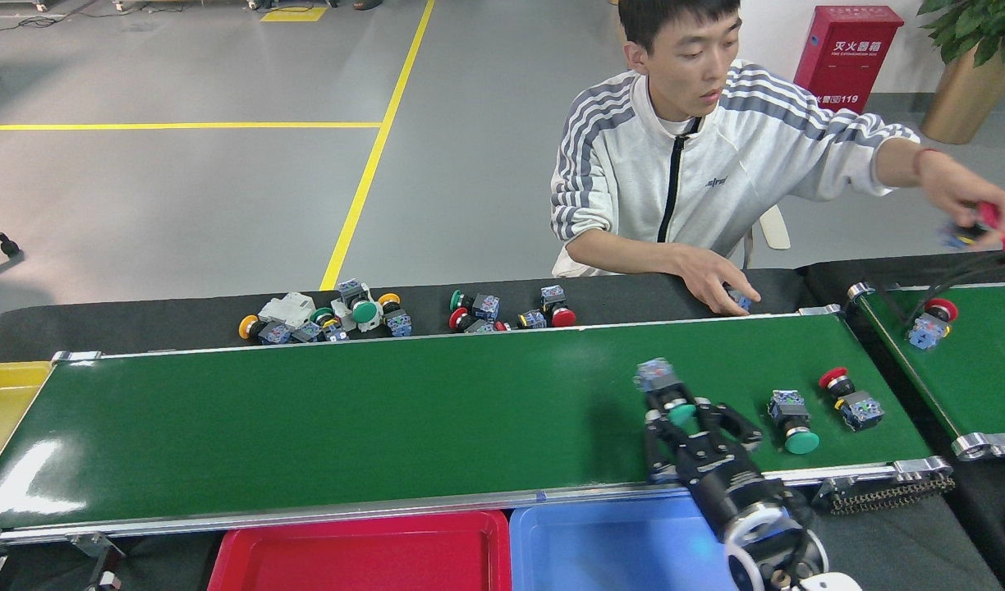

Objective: Pick switch part from conveyor to tray

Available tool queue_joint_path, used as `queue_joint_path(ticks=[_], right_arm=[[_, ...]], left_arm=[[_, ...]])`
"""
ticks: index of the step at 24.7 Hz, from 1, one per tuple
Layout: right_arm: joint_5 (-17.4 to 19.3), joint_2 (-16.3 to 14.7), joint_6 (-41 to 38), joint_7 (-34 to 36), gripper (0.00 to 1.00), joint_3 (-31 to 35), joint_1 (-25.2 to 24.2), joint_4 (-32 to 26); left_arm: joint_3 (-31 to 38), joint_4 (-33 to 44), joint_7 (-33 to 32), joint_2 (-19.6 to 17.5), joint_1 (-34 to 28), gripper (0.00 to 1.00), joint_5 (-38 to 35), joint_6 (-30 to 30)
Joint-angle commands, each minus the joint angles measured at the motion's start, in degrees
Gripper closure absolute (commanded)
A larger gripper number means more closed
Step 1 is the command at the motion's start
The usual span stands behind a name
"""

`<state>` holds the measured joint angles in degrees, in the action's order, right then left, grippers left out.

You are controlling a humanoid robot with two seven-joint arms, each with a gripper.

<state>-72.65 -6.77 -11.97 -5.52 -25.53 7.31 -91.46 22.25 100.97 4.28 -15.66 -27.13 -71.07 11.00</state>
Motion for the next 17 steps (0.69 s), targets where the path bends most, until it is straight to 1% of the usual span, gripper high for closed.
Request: queue_joint_path(ticks=[1,2,3,4,5,6,7,10,12,13,15,17], right_arm=[[-0.7,1.4,-5.3,0.5,0.96,-7.7,0.2,-1.8],[-2.0,2.4,-5.3,0.5,0.89,-10.9,0.3,-1.6],[-4.8,3.8,-5.3,0.5,0.64,-14.9,0.3,-0.6],[-7.3,5.1,-5.1,0.6,0.29,-17.5,0.2,1.3],[-8.8,6.9,-4.8,0.9,0.13,-19.4,0.2,3.8],[-8.9,8.4,-4.7,1.2,0.1,-20.0,0.1,5.9],[-8.8,9.6,-4.8,1.4,0.01,-20.0,-0.2,7.5],[-8.7,9.8,-4.8,1.4,0.01,-19.9,-0.5,7.8],[-8.6,10.0,-4.1,1.5,0.01,-18.6,-1.3,5.8],[-8.6,9.8,-2.4,1.6,0.01,-16.2,-2.7,3.9],[-8.7,9.6,3.4,3.3,0.03,-10.3,-7.0,-0.3],[-8.8,9.6,13.4,6.2,0.05,-4.8,-11.4,-5.1]], left_arm=[[0.3,0.6,0.1,-0.7,0.1,0.0,0.2,0.5],[0.3,0.5,0.1,-0.7,0.4,0.0,0.2,0.7],[0.2,0.5,-0.1,-0.6,0.6,0.0,0.2,0.9],[0.2,0.5,-0.3,-0.5,0.8,0.0,0.2,1.0],[0.2,0.3,-0.3,-0.4,1.1,0.0,0.2,1.3],[0.1,0.2,-0.3,-0.4,1.5,0.0,0.2,1.9],[-0.3,0.1,-0.3,-0.3,2.1,0.0,0.2,2.5],[-1.4,0.2,-0.3,-0.1,2.6,0.0,0.2,2.8],[-1.2,0.2,-0.3,0.1,2.6,0.0,0.2,2.7],[-1.2,0.2,-0.3,0.1,2.5,0.0,0.2,2.7],[-0.9,0.2,-0.3,0.2,2.3,0.0,0.2,2.7],[-0.6,0.2,-0.3,0.3,2.2,0.0,0.2,2.7]])
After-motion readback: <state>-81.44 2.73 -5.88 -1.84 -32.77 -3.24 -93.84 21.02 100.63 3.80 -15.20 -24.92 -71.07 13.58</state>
